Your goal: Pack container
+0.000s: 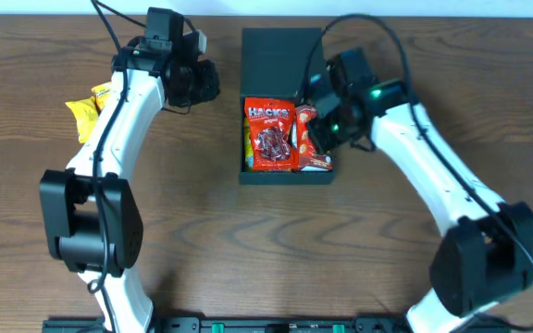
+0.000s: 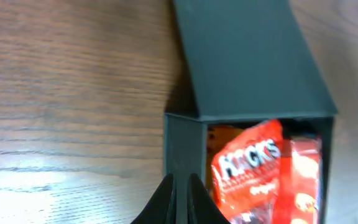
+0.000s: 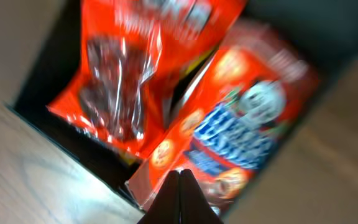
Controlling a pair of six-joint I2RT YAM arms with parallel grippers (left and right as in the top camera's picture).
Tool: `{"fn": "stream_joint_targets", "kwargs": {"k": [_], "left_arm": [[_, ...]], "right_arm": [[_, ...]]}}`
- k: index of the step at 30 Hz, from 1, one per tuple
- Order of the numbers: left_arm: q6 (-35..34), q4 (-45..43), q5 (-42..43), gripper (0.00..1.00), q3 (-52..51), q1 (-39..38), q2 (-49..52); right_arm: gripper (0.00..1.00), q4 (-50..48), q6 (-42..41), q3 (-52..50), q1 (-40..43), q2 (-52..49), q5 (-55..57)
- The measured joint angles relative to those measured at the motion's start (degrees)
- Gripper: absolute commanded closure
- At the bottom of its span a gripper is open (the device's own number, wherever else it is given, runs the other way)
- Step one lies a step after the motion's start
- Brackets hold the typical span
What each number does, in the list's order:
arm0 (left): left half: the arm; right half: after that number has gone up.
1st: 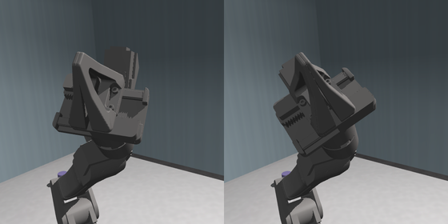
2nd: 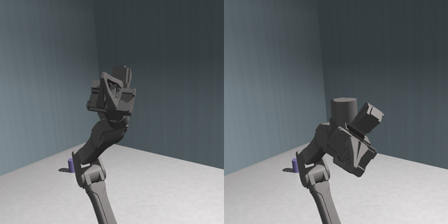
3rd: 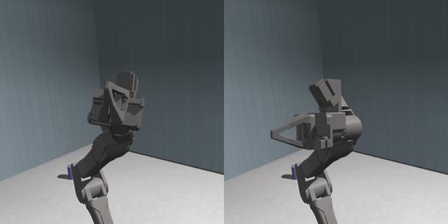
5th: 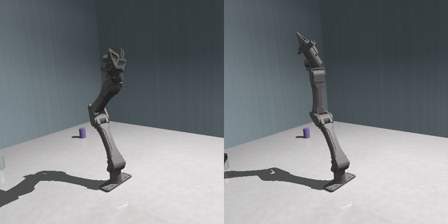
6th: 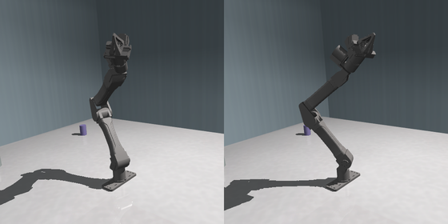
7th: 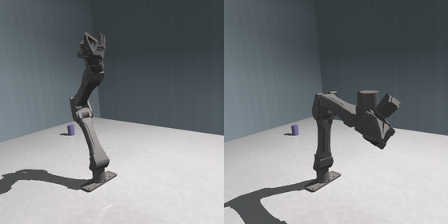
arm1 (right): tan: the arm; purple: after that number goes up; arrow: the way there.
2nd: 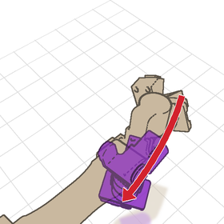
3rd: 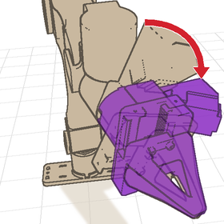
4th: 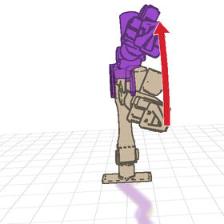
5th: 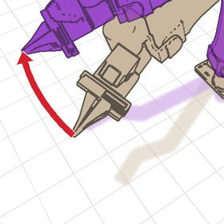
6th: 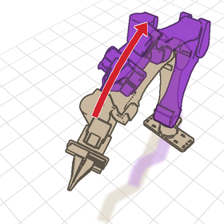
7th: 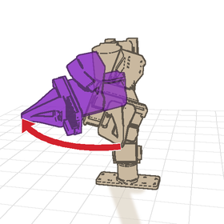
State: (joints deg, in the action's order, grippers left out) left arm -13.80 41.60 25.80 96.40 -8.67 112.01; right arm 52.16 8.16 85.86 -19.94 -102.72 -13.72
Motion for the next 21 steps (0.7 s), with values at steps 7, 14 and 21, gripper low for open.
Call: {"fn": "stream_joint_targets", "kwargs": {"k": [7,14,21], "left_arm": [[2.1,0.52,1.27,0.94,0.33,-7.02,-4.37],[2.03,3.63,0.13,0.94,0.37,-15.58,-0.48],[1.79,3.41,-1.51,0.94,0.37,-15.76,5.86]], "right_arm": [[0.99,-0.24,0.28,3.45,6.51,2.38,-0.04],[0.99,-0.15,0.31,3.45,14.49,2.49,-2.14],[0.99,-0.15,0.5,3.45,20.15,4.42,-2.64]]}}
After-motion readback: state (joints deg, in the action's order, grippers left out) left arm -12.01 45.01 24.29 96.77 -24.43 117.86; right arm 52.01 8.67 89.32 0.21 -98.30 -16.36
